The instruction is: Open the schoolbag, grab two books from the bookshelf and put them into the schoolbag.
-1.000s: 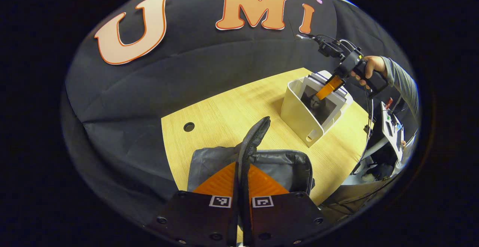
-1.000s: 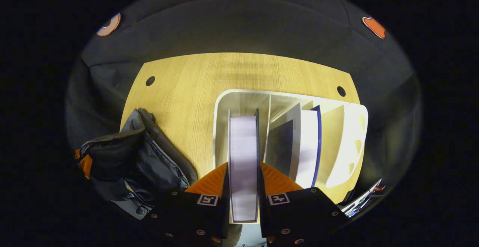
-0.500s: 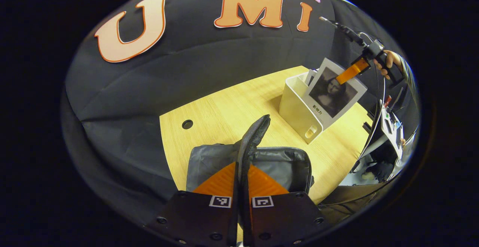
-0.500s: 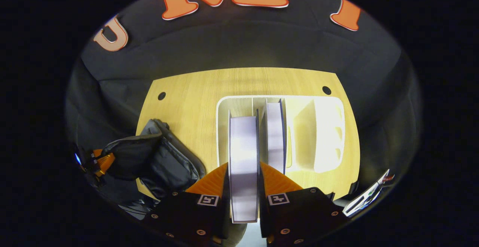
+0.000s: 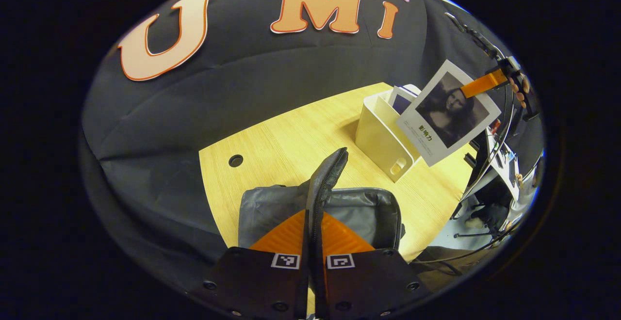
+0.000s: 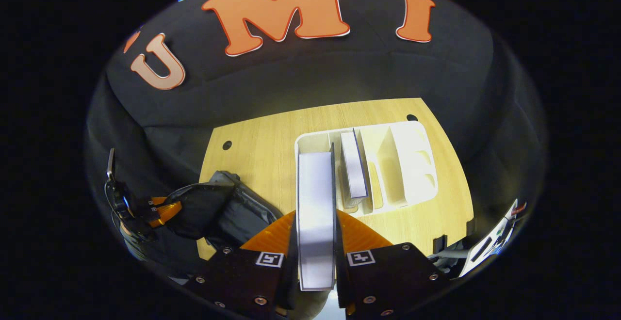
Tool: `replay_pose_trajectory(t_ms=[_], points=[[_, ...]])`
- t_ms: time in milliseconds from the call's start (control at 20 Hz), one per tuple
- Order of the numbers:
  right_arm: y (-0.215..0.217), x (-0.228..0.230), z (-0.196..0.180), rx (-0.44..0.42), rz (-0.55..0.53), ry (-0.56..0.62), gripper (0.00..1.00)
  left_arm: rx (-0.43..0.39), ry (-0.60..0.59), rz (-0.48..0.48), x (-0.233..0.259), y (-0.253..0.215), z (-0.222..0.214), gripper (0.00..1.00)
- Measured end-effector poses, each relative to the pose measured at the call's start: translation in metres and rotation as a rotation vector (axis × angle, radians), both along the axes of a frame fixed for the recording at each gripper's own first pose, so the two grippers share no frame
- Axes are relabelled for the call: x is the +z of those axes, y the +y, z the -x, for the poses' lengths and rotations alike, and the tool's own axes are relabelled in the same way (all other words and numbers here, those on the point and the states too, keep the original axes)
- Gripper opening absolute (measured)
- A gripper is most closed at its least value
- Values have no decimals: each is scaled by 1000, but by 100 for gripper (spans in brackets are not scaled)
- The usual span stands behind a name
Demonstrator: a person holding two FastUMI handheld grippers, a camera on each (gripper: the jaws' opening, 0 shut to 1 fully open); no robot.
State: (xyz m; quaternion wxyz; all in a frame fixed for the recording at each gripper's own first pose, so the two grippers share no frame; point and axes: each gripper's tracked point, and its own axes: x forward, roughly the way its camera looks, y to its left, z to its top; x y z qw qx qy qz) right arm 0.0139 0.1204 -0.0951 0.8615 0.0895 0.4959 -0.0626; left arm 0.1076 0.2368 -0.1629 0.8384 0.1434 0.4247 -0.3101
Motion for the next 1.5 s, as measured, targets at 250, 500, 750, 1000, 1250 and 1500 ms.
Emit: replay_pose_trajectory(t_ms=[250,500,750,1000,1250,1500], points=[[14,-5,26,-64,-88,-38,31,-7,8,10,-3,1,-1,6],[31,-8,41,-98,-167,-78,30,-2,16,14,-6,2,-4,6],[64,-36,52,-132,-311,-98,29,12,15,24,-6,3,-2,6],[105,-75,53,-194,-495,-95,30,25,15,26,-6,1,0,6],[138,-110,50,-273,-646,-74,29,52,21,49,-9,3,5,6],[166,-140,43,-309,-714,-73,29,61,16,58,-7,2,7,6]])
